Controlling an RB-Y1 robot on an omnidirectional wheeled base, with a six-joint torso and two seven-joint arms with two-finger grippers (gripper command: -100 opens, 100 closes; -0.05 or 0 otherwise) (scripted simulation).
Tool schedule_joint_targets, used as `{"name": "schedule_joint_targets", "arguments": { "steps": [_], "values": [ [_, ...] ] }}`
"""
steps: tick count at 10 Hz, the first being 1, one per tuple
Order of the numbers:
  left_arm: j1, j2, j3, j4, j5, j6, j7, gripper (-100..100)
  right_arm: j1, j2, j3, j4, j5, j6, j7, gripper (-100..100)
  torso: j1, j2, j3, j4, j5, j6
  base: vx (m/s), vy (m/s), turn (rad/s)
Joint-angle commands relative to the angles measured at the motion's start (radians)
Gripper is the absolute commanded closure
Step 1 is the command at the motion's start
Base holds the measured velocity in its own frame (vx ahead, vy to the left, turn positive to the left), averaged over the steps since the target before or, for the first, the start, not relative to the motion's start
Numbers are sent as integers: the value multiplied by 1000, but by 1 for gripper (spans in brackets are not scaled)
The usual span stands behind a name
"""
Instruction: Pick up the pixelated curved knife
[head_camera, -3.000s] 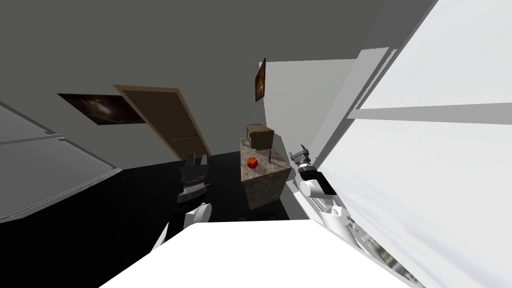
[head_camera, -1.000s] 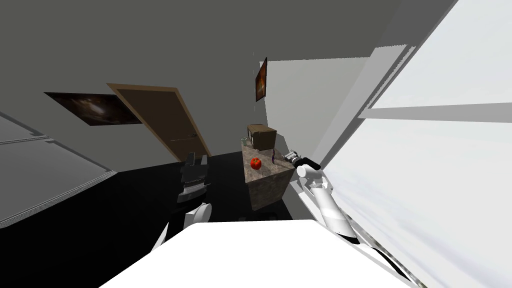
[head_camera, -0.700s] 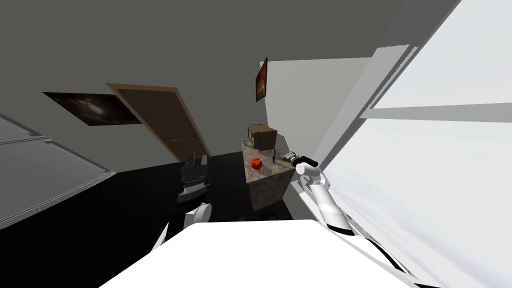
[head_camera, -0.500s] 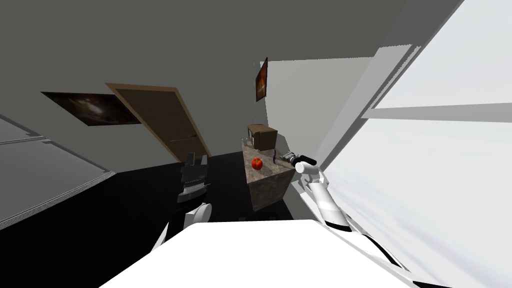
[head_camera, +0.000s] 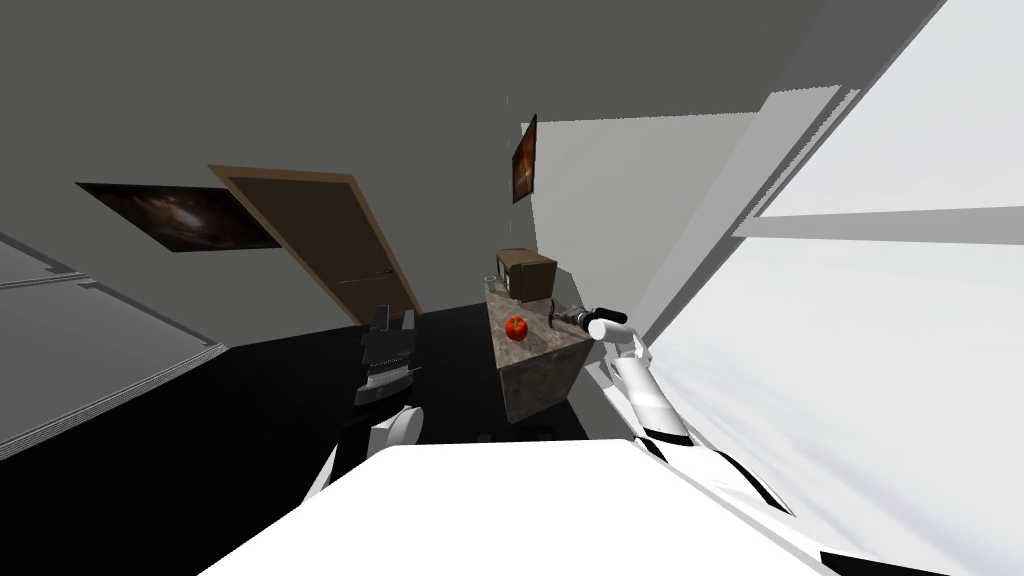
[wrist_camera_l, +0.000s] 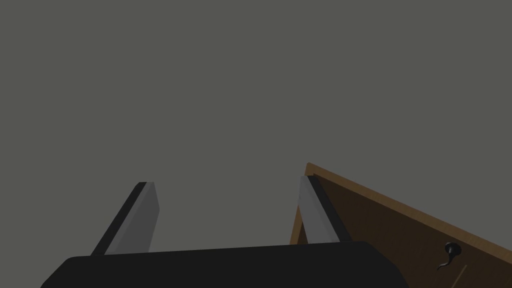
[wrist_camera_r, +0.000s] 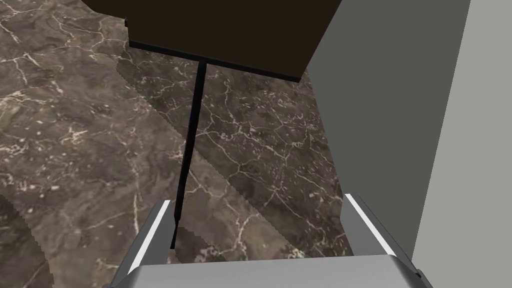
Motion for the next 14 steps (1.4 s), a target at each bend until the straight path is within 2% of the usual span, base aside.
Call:
{"name": "schedule_joint_targets", "arguments": {
  "steps": [1, 2, 4, 5, 7, 10, 12, 13, 14],
  "values": [
    [0, 0, 0, 0, 0, 0, 0, 0, -28, -4, 2, 26, -9, 49, -38, -100, 0, 0, 0, 0, 0, 0, 21, 32, -9],
    [0, 0, 0, 0, 0, 0, 0, 0, -28, -4, 2, 26, -9, 49, -38, -100, 0, 0, 0, 0, 0, 0, 17, 27, -3],
    [0, 0, 0, 0, 0, 0, 0, 0, -70, -12, 6, 69, -23, 112, -94, -100, 0, 0, 0, 0, 0, 0, 22, 35, -9],
    [0, 0, 0, 0, 0, 0, 0, 0, -70, -12, 6, 69, -23, 120, -94, -100, 1, -1, 0, 0, 0, 0, 22, 32, -5],
    [0, 0, 0, 0, 0, 0, 0, 0, -106, -21, 10, 104, -32, 177, -140, -100, 0, 0, 0, 0, 0, 0, 28, 28, -7],
    [0, 0, 0, 0, 0, 0, 0, 0, -146, -38, 17, 145, -39, 240, -190, -100, 0, -2, -1, 0, 0, 0, 44, 35, -7],
    [0, 0, 0, 0, 0, 0, 0, 0, -167, -54, 22, 168, -41, 274, -218, -100, -1, 0, 0, 0, 0, 0, 4, 11, -21],
    [0, 0, 0, 0, 0, 0, 0, 0, -160, -48, 20, 160, -40, 260, -207, -100, -2, 1, 1, 0, 0, 0, 0, 0, 0],
    [0, 0, 0, 0, 0, 0, 0, 0, -162, -49, 21, 162, -40, 264, -210, 0, -2, 1, 1, 0, 0, 0, 0, 0, 0]
  ]
}}
